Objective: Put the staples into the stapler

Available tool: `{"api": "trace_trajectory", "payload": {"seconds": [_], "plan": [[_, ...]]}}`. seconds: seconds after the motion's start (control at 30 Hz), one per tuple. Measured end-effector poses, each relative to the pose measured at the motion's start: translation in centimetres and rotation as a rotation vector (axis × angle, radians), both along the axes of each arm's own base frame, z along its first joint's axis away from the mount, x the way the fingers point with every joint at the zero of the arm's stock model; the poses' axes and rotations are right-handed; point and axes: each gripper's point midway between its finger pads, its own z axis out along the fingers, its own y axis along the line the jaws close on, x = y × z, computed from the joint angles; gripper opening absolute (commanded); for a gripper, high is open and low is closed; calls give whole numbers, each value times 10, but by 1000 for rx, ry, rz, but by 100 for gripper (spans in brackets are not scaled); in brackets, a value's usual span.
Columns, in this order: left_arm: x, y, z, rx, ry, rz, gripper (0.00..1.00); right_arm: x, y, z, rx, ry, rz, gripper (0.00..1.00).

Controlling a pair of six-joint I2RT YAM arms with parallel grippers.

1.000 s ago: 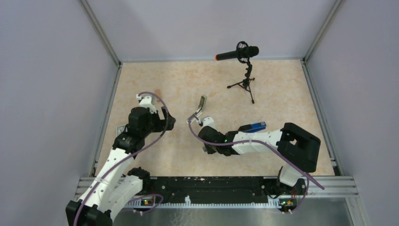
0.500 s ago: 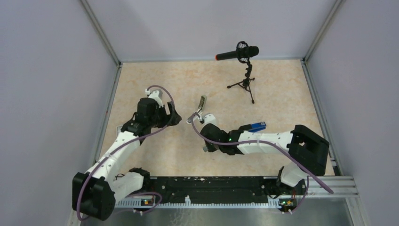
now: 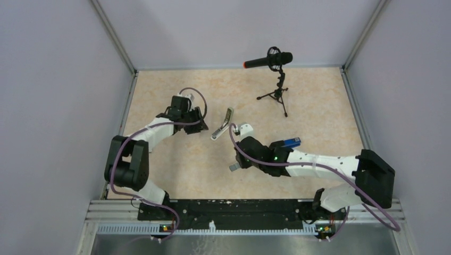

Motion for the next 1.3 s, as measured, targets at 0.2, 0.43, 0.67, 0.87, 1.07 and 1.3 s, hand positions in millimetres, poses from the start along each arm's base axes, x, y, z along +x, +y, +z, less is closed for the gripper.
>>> {"api": "trace_trajectory", "payload": {"seconds": [0.2,0.43,0.67,0.87,1.07,1.3], "plan": [[14,-14,-24,-52,83,-20,38,-2,-10,7,17,-14,-4,16],[12,-21,-27,-87,101,-34,36,7,-22,26,63,-50,-33,16],[10,-28,-32,-130,105,-63,35,16,-31,27,60,-60,-55,16],[3,-36,-40,-166,133,-78,34,21,-35,27,53,-64,-66,16],[-10,-51,-43,-219,150,-109,33,27,-37,27,46,-66,-76,16],[-31,-75,-44,-267,171,-155,33,37,-24,29,37,-68,-70,16]]}}
